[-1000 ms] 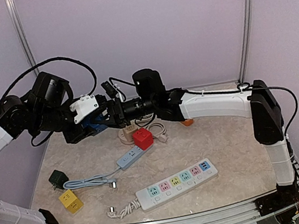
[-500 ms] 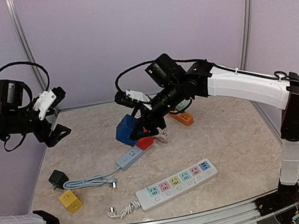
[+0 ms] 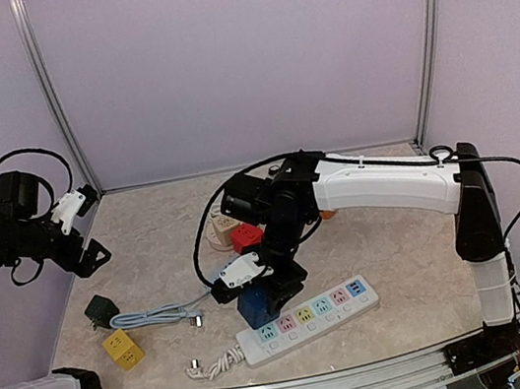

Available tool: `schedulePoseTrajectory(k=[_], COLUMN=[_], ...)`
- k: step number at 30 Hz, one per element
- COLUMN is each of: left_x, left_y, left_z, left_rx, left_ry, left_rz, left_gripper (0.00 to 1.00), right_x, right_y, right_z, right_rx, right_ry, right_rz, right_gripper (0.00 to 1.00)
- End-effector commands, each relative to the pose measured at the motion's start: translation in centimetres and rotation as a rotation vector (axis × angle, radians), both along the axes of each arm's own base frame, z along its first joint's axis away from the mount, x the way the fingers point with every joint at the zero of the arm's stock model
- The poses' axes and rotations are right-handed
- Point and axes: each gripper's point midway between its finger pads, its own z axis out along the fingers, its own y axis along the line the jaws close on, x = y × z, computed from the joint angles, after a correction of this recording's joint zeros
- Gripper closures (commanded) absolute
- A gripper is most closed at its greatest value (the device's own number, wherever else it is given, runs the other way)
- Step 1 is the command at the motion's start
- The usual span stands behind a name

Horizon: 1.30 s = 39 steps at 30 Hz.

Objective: Insert the plug

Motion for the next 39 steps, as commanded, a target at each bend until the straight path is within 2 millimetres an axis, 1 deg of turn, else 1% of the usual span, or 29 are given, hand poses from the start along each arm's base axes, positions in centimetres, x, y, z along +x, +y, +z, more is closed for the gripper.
schedulePoseTrajectory(k=[1, 4, 9, 14, 19, 24, 29, 39], left_x=[0.0, 0.1, 0.1, 0.1, 0.1, 0.1, 0.1, 0.0], left_y=[0.3, 0.3, 0.2, 0.2, 0.2, 0.1, 0.2, 0.0], left_z=[0.1, -0.1, -0.1, -0.2, -0.1, -0.1, -0.1, -0.1], left_rx=[-0.007, -0.003, -0.007, -0.006, -0.008, -0.011, -0.007, -0.012], left_ry=[-0.007, -0.004, 0.002, 0.004, 0.003, 0.002, 0.001, 0.001], left_rz=[0.021, 0.021, 0.019, 0.018, 0.015, 0.011, 0.012, 0.005], left_gripper=[0.01, 0.01, 0.01, 0.01, 0.01, 0.01, 0.01, 0.01], right_x=[-0.3, -0.8, -0.7, -1.4, -1.3, -1.7, -2.7, -2.4], right_y=[-0.1, -0.1, -0.2, 0.4, -0.3, -0.3, -0.1, -0.5], right_z=[-1.4, -2.6, -3.2, -3.9, -4.8, -5.1, -5.3, -6.3], right_rx=[-0.073, -0.13, -0.157, -0.162, -0.201, -0.201, -0.211, -0.24], right_ry=[-0.073, -0.1, -0.106, -0.105, -0.108, -0.094, -0.06, -0.077], right_rz=[0.028, 0.021, -0.018, -0.014, -0.028, -0.026, -0.006, -0.015], right_gripper=[1.0, 1.0, 1.0, 1.0, 1.0, 1.0, 1.0, 1.0])
